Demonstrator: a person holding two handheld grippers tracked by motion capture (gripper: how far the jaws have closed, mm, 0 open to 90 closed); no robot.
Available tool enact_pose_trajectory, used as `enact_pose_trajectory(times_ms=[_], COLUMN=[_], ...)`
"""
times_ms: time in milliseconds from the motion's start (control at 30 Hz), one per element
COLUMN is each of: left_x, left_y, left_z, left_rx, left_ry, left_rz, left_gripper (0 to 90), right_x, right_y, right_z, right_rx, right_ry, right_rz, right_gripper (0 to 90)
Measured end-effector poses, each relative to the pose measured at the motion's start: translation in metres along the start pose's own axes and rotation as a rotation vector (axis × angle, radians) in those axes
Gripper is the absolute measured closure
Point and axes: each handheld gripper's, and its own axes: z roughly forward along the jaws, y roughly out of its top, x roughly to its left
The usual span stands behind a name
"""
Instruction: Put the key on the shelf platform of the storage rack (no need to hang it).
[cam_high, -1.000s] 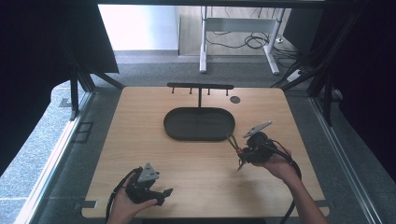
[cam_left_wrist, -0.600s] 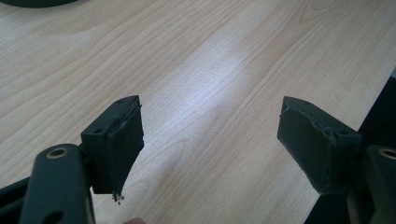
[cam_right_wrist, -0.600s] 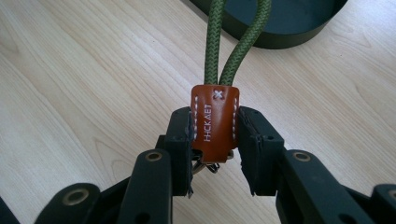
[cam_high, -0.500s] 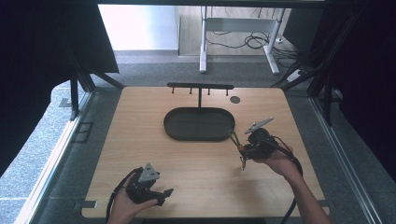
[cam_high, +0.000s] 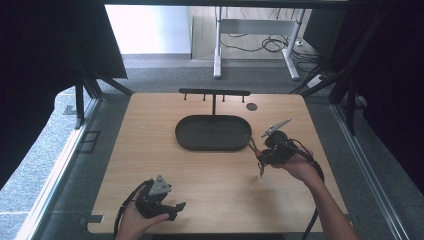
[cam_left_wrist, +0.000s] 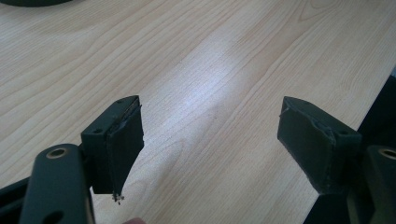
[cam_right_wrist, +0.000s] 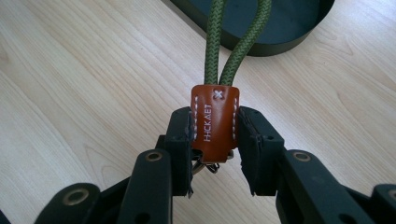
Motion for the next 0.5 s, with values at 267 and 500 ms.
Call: enact_pose_trajectory(times_ms=[267,500], left_x=[0.0,0.001], left_y=[0.0,0.0], left_z=[0.001,-0.001], left_rx=[0.001,-0.001], left_ry=[0.001,0.002], left_rz=[-0.001,-0.002], left_gripper=[23.1,23.1], right_x=[-0.004,-0.008], right_y=[0.007,0.012], right_z=[-0.003,-0.003], right_rx=[0.011,0.021], right_ry=[-0.005,-0.007], right_rz=[-0.001,0.002], right_gripper=[67.0,67.0])
